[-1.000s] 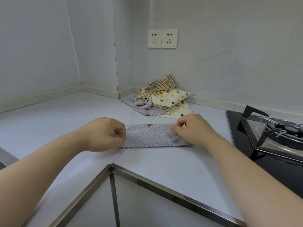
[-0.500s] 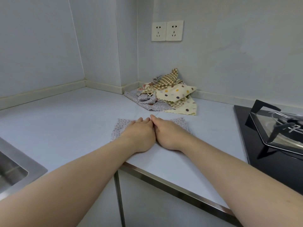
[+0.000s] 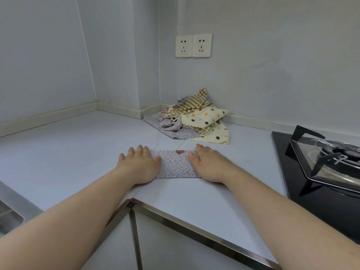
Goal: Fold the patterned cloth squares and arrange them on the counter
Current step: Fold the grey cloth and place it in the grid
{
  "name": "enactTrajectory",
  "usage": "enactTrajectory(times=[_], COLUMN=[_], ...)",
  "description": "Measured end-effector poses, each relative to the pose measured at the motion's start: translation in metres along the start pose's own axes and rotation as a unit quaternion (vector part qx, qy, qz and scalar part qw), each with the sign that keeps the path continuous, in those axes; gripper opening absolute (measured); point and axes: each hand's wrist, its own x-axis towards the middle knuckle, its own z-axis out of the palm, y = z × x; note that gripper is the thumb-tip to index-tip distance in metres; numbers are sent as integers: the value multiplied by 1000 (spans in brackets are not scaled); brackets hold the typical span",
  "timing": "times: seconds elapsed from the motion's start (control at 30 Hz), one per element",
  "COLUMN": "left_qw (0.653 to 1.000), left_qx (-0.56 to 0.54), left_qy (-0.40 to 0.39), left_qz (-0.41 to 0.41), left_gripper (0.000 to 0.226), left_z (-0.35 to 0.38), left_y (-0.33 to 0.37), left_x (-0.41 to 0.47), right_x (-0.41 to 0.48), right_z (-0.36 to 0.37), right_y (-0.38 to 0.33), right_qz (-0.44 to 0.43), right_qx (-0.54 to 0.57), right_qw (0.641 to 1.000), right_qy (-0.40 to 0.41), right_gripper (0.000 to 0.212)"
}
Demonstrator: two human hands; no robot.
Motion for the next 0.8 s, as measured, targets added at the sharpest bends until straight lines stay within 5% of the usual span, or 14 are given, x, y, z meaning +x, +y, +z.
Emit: enactTrajectory(times=[0.33,0.47,0.57,0.8], left_qw=[994,992,982,980], left_qx=[27,31,6,38], left_qy=[36,115,76,21], left_qz=[-102,37,171,193], left_gripper=[88,75,72,91], left_z=[-6,-10,-6,7], left_y=[2,18,31,35], left_x=[-12,-16,-21,-22], right_x=[3,1,-1,-2], right_z=[-1,-5,-7,-10], right_y=[23,26,24,23], right_qz=[147,161,152,88], right_qx=[-3,-6,-22,146], right_qw=[988,981,980,965], right_qy=[53,105,123,198], right_gripper=[73,63,47,15])
